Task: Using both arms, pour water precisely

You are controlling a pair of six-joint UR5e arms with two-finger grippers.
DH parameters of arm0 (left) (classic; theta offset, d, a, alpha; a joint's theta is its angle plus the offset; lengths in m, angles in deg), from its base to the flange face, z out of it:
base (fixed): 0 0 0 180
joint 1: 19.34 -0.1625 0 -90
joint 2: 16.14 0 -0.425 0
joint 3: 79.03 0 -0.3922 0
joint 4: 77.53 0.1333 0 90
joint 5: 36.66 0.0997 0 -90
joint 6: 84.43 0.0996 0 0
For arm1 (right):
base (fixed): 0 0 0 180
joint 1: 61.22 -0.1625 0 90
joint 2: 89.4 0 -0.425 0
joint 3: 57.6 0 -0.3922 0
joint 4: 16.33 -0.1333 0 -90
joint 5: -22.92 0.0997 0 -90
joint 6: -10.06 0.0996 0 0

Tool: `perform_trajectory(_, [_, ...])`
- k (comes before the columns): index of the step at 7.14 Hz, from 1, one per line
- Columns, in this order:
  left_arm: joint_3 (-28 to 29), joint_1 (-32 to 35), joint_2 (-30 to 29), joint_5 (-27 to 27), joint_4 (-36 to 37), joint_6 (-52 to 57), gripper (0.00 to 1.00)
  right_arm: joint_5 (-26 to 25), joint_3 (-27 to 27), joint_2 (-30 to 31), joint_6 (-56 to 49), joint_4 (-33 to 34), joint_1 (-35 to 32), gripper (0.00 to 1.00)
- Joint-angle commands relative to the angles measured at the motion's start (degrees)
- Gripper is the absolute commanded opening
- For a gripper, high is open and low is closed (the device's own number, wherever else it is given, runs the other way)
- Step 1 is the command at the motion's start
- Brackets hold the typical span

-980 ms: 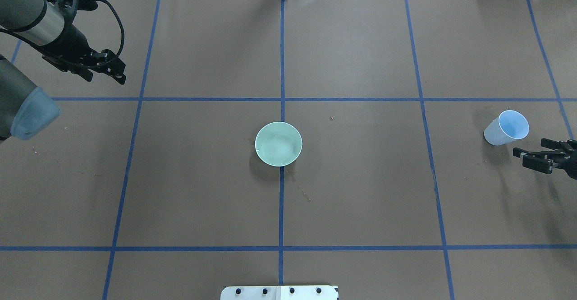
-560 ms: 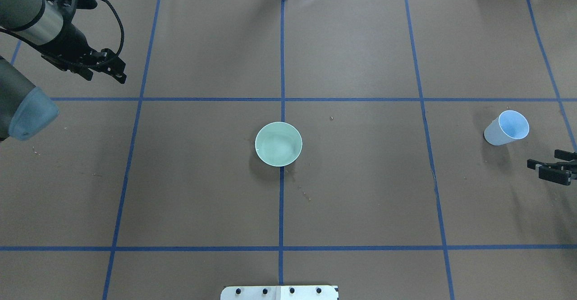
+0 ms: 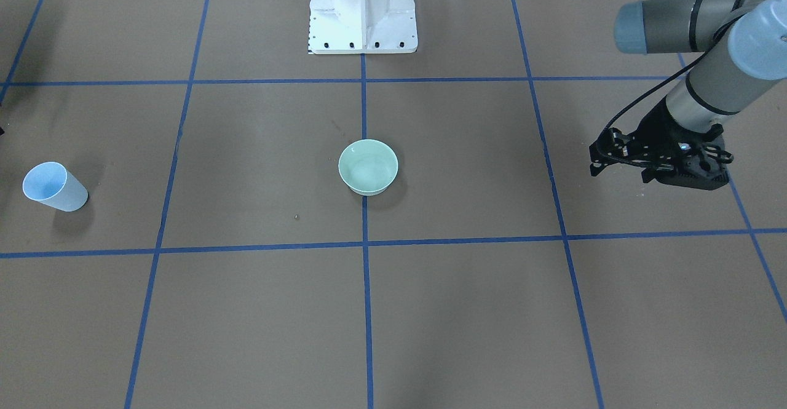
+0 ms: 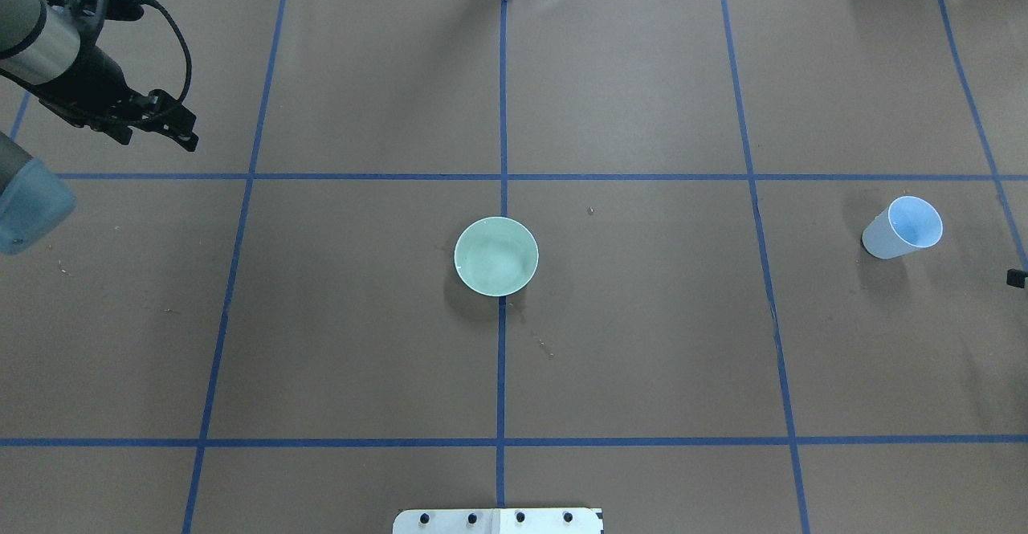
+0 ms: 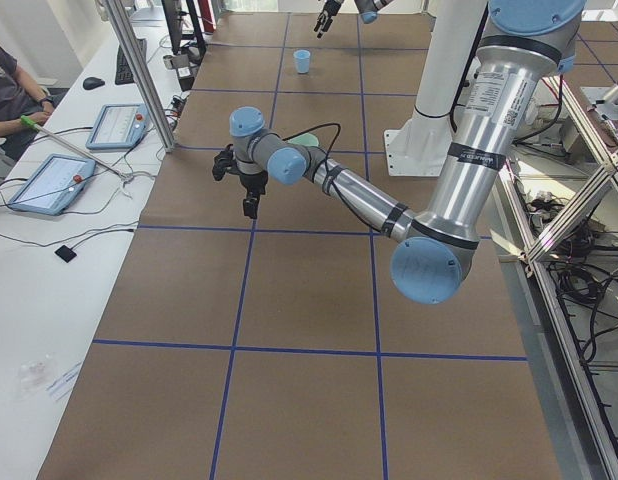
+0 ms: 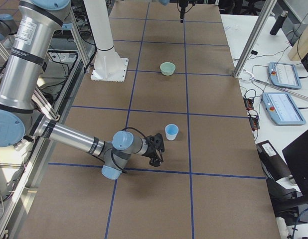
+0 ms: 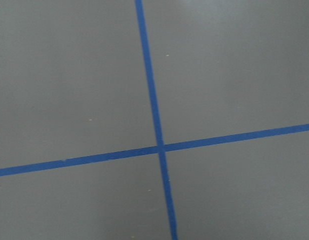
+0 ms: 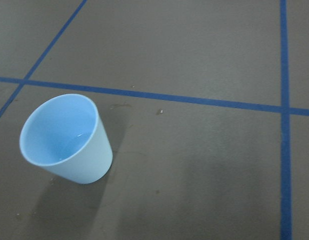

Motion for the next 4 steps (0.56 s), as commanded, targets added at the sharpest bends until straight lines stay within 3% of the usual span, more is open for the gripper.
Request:
perform_trajectory(1, [0.3, 0.2, 0.1, -0.1, 0.1, -1.9, 0.99, 14.5, 0.1, -7.5, -15.3, 20.8, -14.6, 0.99])
perform_trajectory(2, [0.0, -5.1, -2.4, 0.0, -0.1, -10.2, 0.99, 18.2, -0.2, -10.0, -19.6, 29.4, -17.9, 0.99])
perform_trajectory(4, [1.0, -16.1, -11.3, 1.9, -0.1, -24.6, 0.99, 18.7, -1.9, -13.9, -25.0, 41.9, -18.5, 0.99])
